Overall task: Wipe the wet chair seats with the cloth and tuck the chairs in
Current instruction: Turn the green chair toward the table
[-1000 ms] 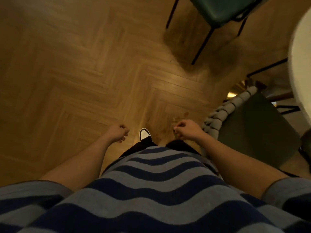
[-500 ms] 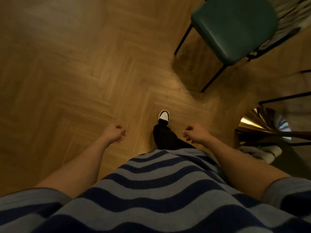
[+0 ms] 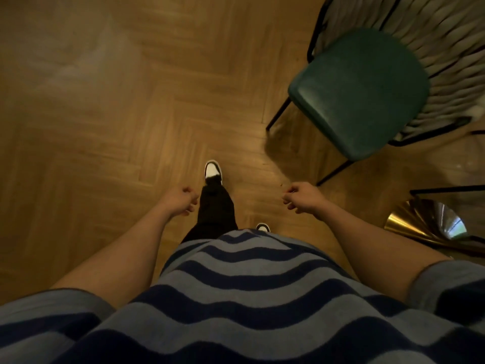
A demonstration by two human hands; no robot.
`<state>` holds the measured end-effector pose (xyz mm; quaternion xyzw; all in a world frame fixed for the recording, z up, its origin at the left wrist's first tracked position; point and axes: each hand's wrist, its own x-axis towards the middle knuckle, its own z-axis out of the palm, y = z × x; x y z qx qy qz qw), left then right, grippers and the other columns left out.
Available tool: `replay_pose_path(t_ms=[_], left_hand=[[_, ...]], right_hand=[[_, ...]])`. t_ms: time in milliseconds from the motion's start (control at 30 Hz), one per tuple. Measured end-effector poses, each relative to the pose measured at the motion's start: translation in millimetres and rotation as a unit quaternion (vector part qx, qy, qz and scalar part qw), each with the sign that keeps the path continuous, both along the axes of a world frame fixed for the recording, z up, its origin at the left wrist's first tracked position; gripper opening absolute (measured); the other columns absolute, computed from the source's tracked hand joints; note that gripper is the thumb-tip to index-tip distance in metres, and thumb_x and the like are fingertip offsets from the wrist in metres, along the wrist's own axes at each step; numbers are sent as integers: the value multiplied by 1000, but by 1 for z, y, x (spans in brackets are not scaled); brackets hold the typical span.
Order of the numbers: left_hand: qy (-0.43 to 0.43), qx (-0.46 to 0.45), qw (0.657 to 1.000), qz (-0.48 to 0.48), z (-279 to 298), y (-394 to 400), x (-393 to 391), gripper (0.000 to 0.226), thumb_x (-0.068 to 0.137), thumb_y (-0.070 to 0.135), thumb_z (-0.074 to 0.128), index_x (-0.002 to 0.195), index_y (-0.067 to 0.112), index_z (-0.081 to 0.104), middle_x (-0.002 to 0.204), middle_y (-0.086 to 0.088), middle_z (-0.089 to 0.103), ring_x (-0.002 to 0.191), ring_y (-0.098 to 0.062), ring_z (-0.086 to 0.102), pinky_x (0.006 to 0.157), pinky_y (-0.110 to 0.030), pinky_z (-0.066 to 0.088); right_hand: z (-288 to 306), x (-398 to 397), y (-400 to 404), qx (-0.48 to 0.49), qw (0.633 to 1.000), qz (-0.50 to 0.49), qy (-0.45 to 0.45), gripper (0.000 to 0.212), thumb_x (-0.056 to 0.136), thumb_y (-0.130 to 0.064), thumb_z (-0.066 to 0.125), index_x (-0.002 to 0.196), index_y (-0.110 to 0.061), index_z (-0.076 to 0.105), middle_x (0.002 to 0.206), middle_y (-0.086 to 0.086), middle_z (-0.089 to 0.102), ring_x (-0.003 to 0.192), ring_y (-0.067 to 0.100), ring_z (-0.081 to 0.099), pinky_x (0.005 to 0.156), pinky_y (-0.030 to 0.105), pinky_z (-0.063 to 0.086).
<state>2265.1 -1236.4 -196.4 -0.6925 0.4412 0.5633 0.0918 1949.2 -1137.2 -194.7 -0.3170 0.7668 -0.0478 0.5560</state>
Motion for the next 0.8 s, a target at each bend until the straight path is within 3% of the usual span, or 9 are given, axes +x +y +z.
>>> replay_pose_path(t_ms=[200, 333, 433, 600, 800], left_hand=[[-4, -17, 997, -81, -6, -158, -27, 23, 100, 22, 53, 113, 4, 58, 99, -14, 65, 76, -21, 59, 66, -31, 49], [-9, -24, 991, -134, -2, -244, -46, 22, 99, 22, 54, 111, 4, 60, 95, -12, 66, 74, -21, 60, 63, -30, 50], [-11, -25, 983, -182, 1, -306, -72, 21, 98, 22, 55, 108, 5, 61, 95, -12, 67, 76, -22, 62, 65, -31, 51], [-11, -11, 959, -283, 1, -379, -137, 20, 99, 24, 53, 106, 6, 60, 98, -11, 67, 76, -20, 62, 66, -31, 51], [-6, -4, 923, -386, -3, -445, -242, 18, 100, 21, 52, 104, 5, 59, 94, -12, 63, 71, -19, 57, 64, -29, 48]], right_hand=[[-7, -9, -122, -3, 997, -79, 15, 17, 103, -22, 58, 110, -9, 67, 104, 9, 73, 84, 18, 66, 70, 32, 54], [-5, -12, -179, 8, 992, -125, 12, 13, 102, -22, 59, 106, -13, 68, 102, 6, 72, 92, 21, 70, 79, 36, 59], [0, -17, -220, 1, 987, -162, 3, 11, 101, -21, 59, 104, -15, 68, 100, 5, 72, 89, 18, 69, 71, 32, 56], [3, -44, -264, -3, 971, -238, 8, 12, 99, -22, 61, 101, -15, 70, 97, 5, 73, 84, 17, 69, 64, 28, 54], [-10, -108, -304, -8, 947, -322, 9, 10, 98, -20, 63, 99, -15, 71, 98, 6, 74, 90, 22, 73, 75, 38, 61]])
